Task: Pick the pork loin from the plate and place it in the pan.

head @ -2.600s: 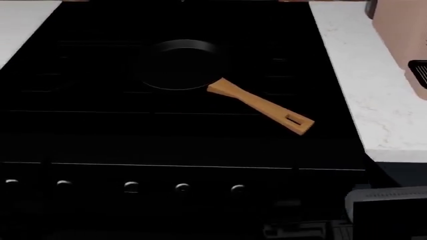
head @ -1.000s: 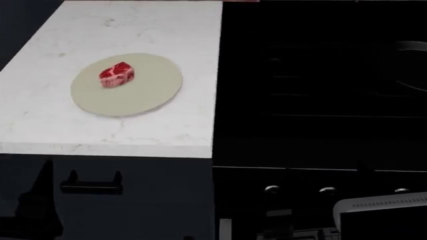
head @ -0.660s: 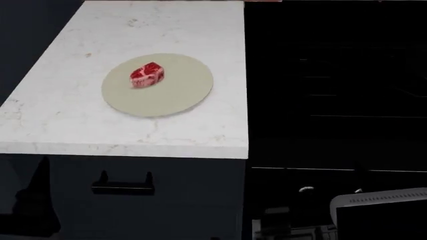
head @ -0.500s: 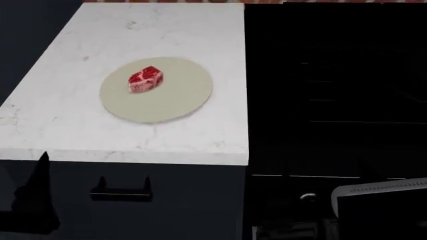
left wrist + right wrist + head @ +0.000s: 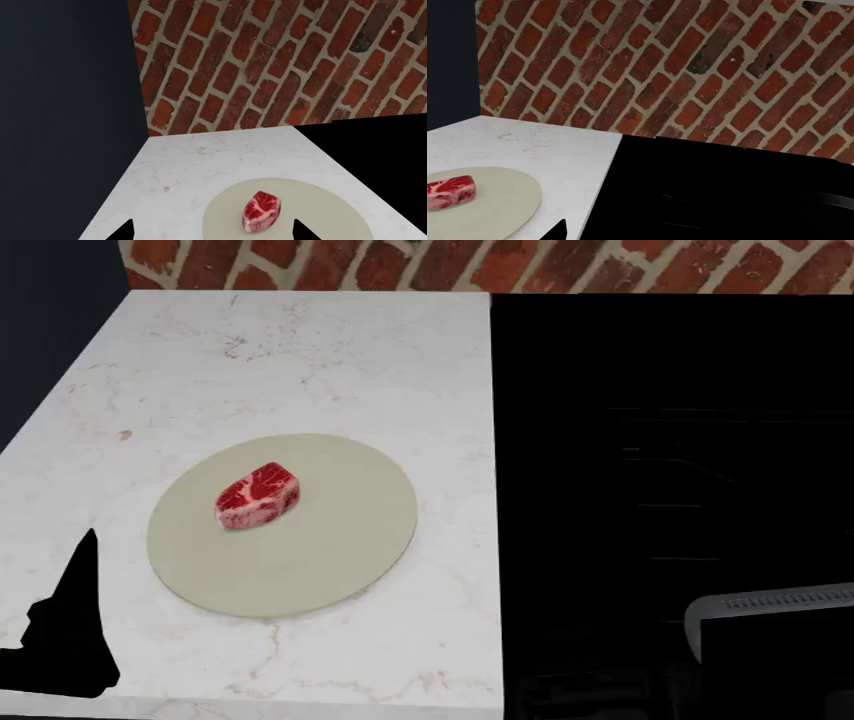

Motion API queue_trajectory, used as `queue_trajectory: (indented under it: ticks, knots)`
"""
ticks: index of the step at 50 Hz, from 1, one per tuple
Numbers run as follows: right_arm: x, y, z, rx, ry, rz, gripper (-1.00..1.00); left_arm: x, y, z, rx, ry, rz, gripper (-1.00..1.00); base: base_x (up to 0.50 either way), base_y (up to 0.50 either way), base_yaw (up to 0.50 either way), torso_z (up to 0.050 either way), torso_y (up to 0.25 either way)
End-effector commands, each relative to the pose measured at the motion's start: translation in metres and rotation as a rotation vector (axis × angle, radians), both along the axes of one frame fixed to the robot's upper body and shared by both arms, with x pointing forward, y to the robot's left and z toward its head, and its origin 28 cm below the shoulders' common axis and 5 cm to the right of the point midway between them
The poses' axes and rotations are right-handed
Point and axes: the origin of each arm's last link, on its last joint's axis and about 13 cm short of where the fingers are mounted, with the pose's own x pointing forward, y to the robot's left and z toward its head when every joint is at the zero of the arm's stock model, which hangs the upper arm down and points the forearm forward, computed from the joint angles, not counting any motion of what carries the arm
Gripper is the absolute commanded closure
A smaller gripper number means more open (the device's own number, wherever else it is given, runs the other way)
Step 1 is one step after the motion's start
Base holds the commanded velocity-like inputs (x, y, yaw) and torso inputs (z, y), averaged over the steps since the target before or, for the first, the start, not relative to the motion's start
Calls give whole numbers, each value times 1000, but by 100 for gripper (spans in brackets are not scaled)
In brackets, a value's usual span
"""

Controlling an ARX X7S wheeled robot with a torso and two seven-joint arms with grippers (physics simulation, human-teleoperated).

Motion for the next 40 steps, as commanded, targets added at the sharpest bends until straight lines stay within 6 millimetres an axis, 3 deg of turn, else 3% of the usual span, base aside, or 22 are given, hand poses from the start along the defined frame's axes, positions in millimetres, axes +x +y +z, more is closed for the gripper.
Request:
queue_trajectory:
  ticks: [1,15,19,27,40]
  knots:
    - [0,0,2,18,-16,-10,-100,3,4,6,-34,-36,-22,-100,500,2,0,0,0]
    - [2,0,1,2,-12,-36,-100,6,2,9,-31,-34,-28,-100,492,2,0,0,2]
    - [3,0,0,8,-7,-43,-100,10,3,12,-42,-19,-42,-100,0,0,0,0,6]
    - [5,2,-6,5,17,-42,-100,35,14,20,47,100,-226,-100,0,0,0,0,0]
    - [1,6,-16,25,38,-33,-100,85,30,17,125,265,-315,-100,0,0,0,0,0]
